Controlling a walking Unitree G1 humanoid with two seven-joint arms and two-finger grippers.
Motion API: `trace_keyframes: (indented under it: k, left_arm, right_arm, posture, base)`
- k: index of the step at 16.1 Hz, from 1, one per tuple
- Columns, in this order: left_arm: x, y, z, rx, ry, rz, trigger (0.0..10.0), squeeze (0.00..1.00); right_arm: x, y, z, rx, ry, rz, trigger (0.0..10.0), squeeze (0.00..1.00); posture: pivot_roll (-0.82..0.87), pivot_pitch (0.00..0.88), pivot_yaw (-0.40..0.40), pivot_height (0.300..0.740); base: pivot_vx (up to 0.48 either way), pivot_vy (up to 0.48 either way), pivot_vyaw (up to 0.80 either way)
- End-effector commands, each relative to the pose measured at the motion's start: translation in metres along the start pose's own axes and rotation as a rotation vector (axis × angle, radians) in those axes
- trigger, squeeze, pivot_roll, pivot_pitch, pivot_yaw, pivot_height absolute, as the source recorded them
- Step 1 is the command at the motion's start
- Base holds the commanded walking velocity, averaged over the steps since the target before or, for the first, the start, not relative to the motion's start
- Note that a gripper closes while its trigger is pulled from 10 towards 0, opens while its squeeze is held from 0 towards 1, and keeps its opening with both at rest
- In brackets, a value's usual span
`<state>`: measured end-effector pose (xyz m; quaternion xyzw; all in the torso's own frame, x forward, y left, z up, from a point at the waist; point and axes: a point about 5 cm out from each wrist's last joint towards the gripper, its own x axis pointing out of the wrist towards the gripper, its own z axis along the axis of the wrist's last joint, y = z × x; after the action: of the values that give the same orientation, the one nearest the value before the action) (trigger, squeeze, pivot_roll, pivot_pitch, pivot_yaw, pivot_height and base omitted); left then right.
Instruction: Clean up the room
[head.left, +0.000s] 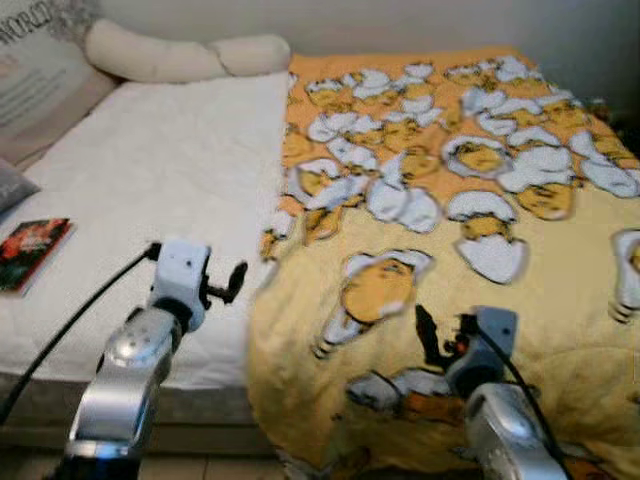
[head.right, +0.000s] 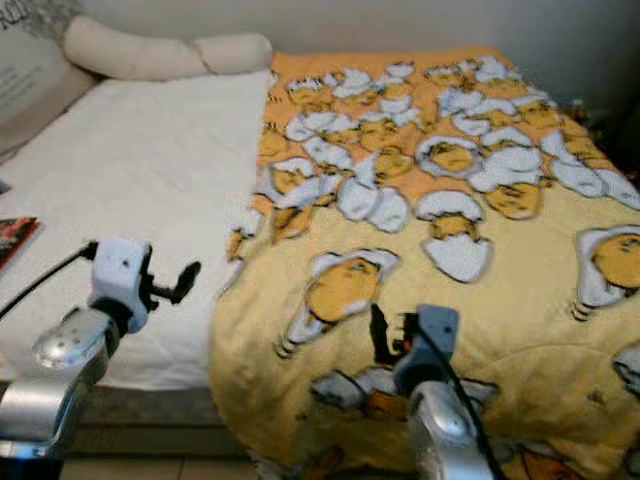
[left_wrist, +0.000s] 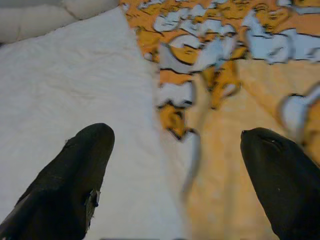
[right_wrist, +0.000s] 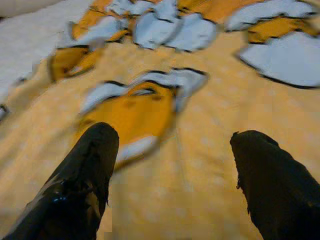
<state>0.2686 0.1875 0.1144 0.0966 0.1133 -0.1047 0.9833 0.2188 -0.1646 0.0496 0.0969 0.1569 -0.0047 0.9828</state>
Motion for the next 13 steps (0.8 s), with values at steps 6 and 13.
trace_keyframes:
  k: [6,13]
  left_arm:
    - [-0.007,0.012,0.005,0.039,-0.011,0.049,10.0,1.0]
    - [-0.007,0.011,0.005,0.052,-0.011,0.048,10.0,1.0]
  right_arm:
    - [0.0,0.008,-0.001,0.033,-0.009,0.024,10.0,0.0]
    - [0.01,-0.005,-0.012,0.056,0.0,-0.029,10.0,0.0]
  posture:
    - [0.02,0.0,0.008,0.74]
    - [0.02,0.0,-0.007,0.74]
  base:
    - [0.0,-0.262,0.0]
    - [0.0,-0.26,0.0]
